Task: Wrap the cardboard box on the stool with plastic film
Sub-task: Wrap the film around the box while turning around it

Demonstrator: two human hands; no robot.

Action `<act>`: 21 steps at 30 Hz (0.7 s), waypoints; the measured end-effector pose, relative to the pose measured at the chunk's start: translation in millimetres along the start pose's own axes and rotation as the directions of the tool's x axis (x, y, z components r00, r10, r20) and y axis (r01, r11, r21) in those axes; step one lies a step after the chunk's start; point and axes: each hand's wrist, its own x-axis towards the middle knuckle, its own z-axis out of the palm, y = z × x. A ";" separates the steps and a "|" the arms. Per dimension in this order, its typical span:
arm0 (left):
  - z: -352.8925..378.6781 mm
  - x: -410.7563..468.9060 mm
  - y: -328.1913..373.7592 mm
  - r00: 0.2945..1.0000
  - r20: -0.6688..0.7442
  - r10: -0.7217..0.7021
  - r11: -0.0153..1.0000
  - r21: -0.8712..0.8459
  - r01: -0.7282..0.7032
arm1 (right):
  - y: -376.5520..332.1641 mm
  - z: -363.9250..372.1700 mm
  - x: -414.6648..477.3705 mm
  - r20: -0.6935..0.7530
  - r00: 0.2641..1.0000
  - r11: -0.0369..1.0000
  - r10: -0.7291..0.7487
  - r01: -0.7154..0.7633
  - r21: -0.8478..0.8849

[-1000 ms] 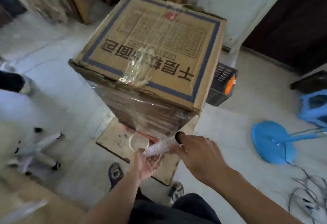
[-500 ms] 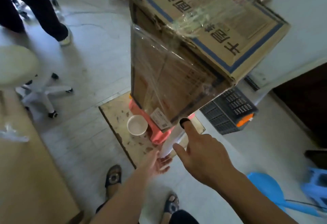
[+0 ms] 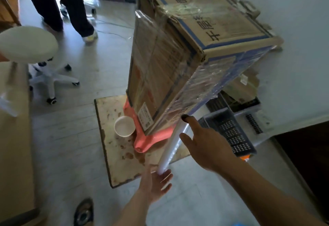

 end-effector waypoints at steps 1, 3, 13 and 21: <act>6.2 -0.8 -1.6 1.000 0.004 0.002 1.000 0.011 -0.002 | 5.2 -1.0 1.2 -0.031 0.999 1.000 -0.016 0.016 -0.019; 18.6 0.2 -7.3 1.000 -0.004 0.008 1.000 0.023 -0.008 | 16.7 -2.9 4.0 -0.066 0.997 0.997 -0.051 0.047 -0.055; 49.8 34.4 -46.8 1.000 -0.002 0.020 1.000 -0.015 -0.020 | 108.1 -24.3 25.3 -0.047 0.989 0.990 0.143 -0.143 0.007; 71.3 39.3 -48.7 0.997 -0.070 0.032 0.998 0.049 -0.029 | 158.7 -32.1 26.2 -0.073 0.992 0.977 0.104 -0.088 0.195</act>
